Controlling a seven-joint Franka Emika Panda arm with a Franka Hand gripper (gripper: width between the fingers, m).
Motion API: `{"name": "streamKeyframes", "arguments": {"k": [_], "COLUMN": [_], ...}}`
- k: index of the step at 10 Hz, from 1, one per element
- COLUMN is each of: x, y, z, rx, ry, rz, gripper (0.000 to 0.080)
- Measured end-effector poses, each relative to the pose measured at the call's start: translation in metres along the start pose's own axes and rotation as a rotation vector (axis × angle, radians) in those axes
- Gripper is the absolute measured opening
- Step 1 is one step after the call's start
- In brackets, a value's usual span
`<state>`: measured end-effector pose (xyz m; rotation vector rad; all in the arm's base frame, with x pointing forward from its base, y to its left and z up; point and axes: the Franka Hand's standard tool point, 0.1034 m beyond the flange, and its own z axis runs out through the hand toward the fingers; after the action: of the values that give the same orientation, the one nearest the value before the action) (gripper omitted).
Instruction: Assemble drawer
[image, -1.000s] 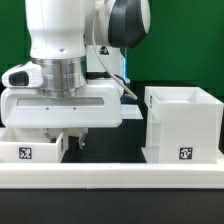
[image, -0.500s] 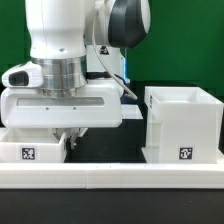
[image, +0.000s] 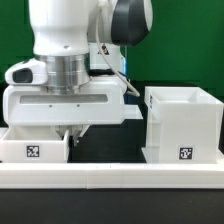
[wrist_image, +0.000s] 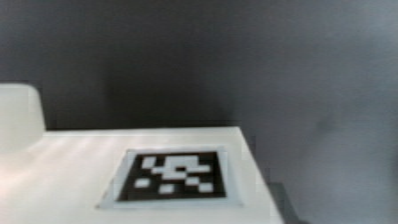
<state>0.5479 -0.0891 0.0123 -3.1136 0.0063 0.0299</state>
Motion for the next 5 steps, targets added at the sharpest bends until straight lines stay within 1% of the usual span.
{"name": "streamKeyframes", "arguments": {"k": [2,5], "x": [-0.0069,-0.0074], "y": [-0.0013,-0.0011], "z": [-0.0049,-0.0022], "rx": [0.001,0.000], "ry": [0.001,-0.004], "rz": [-0.070,-0.095], "gripper": [0.0041,0.0041]}}
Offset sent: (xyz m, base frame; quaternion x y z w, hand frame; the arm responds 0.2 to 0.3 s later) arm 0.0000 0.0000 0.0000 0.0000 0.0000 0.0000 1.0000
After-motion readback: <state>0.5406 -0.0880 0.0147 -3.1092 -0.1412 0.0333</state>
